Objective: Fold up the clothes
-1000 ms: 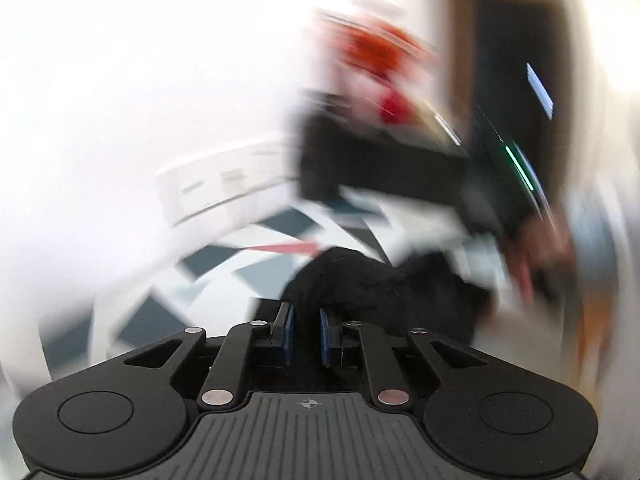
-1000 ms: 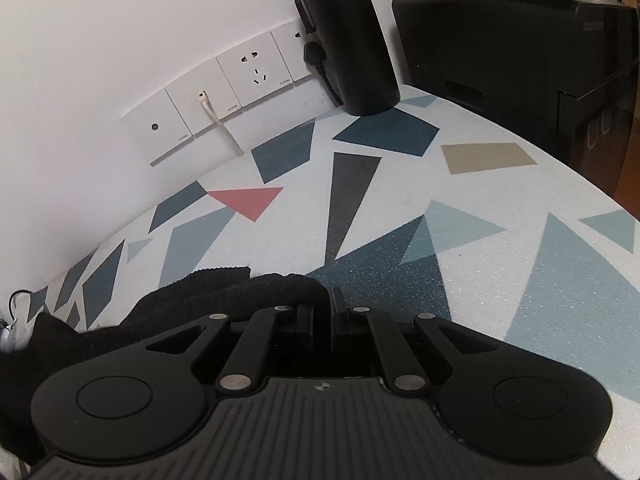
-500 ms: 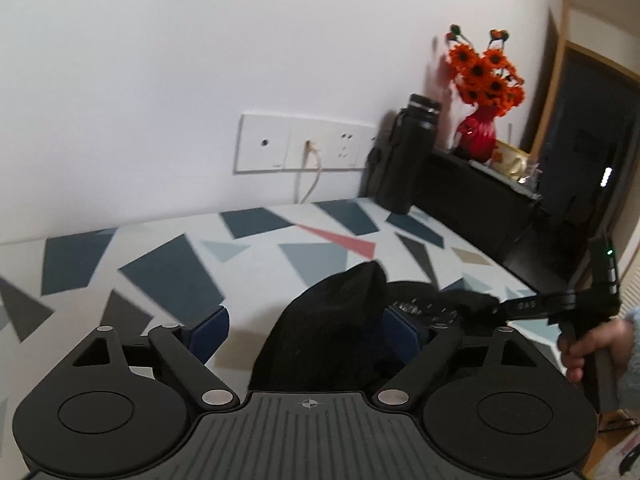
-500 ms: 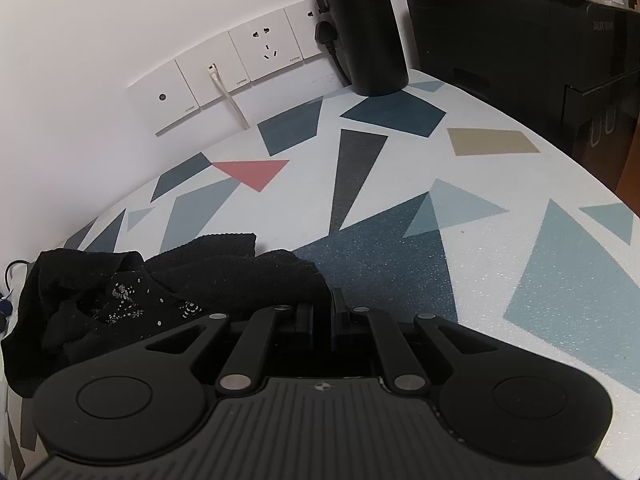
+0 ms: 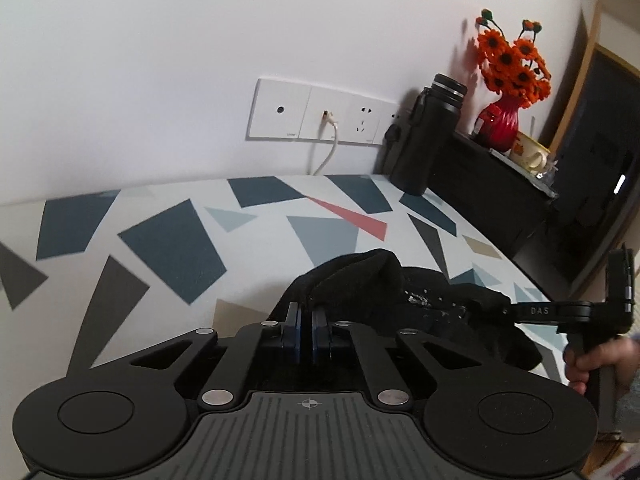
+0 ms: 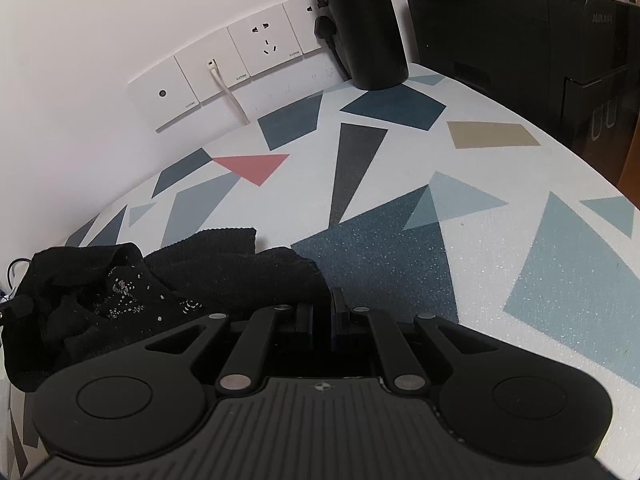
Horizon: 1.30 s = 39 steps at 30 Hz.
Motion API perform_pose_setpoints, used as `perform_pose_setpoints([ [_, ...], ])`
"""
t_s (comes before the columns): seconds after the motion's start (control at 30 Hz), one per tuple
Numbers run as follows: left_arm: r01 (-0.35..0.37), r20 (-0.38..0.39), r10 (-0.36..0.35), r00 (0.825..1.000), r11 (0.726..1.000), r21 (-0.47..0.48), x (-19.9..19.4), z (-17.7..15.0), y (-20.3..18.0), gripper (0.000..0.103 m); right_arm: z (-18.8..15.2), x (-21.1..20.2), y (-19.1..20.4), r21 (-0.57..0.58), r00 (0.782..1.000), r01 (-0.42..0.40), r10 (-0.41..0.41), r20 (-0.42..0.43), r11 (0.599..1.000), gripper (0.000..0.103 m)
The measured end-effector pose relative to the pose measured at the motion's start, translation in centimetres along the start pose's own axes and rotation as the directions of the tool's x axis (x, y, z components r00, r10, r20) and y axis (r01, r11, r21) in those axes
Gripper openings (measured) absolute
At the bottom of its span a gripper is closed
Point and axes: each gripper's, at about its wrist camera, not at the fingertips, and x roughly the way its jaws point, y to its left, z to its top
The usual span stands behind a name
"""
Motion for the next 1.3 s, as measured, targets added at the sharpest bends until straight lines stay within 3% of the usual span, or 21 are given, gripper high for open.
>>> perform_pose_setpoints([
  [0.23,-0.012,-0.056,0.006,0.998,0.993,-0.117,-4.1,-3.4,2.8,0.003,-0.4,-1.4,0.0,0.009,1.000,-0.026,0.026,0.000,1.000,0.008],
  [0.4,-0.050,-0.128,0.034,0.991,0.991,-0.125,-6.1,-7.2,2.5,0.004,-1.1,-2.5,0.2,0.029,0.999,-0.046,0.046,0.003,0.999,0.008],
  [0.47,-0.092,-0.137,0.078,0.987,0.991,-0.097,-6.2,-7.8,2.0,0.009,-1.2,-2.6,0.6,-0.001,0.999,-0.037,0.037,0.005,0.999,0.008],
  [0.53,-0.125,-0.115,0.122,0.986,0.992,-0.023,-6.3,-7.9,1.1,0.048,-1.3,-2.6,0.9,-0.026,1.000,-0.030,0.030,0.005,0.999,0.008],
  [0.57,-0.126,-0.089,0.128,0.988,0.992,0.025,-6.4,-7.7,0.3,0.055,-1.2,-2.6,0.9,-0.023,1.000,-0.030,0.030,0.004,0.999,0.008],
  [0.67,-0.096,-0.018,0.100,0.995,0.982,0.162,-6.7,-7.2,-2.1,0.062,-0.9,-2.5,0.8,-0.003,0.999,-0.034,0.034,0.004,0.999,0.008],
  [0.77,-0.044,-0.048,0.058,0.997,0.968,0.247,-5.9,-7.4,-3.7,0.066,-0.9,-2.5,0.6,0.021,0.999,-0.038,0.038,0.004,0.999,0.008],
  [0.83,-0.003,-0.079,0.030,0.996,0.946,0.325,-5.4,-7.9,-4.9,0.072,-1.1,-2.4,0.4,0.030,0.999,-0.036,0.036,-0.001,0.999,0.008],
  [0.93,0.022,-0.079,0.017,0.997,0.884,0.467,-5.3,-8.9,-6.8,0.084,-1.6,-2.6,0.4,0.022,0.999,-0.037,0.037,-0.001,0.999,0.008],
  [1.07,-0.112,0.012,0.130,0.991,0.800,0.590,-4.1,-9.3,-8.2,0.080,-1.9,-2.7,0.1,0.034,0.999,-0.045,0.045,0.002,0.998,0.008],
  [1.2,-0.259,0.166,0.198,0.966,0.735,0.626,-3.5,-8.6,-8.9,0.079,-2.0,-2.8,0.0,0.038,0.999,-0.049,0.048,0.005,0.998,0.008],
  [1.3,-0.282,0.183,0.215,0.959,0.729,0.624,-2.6,-8.1,-9.0,0.079,-2.0,-2.8,0.0,0.031,0.999,-0.048,0.048,0.009,0.998,0.009],
])
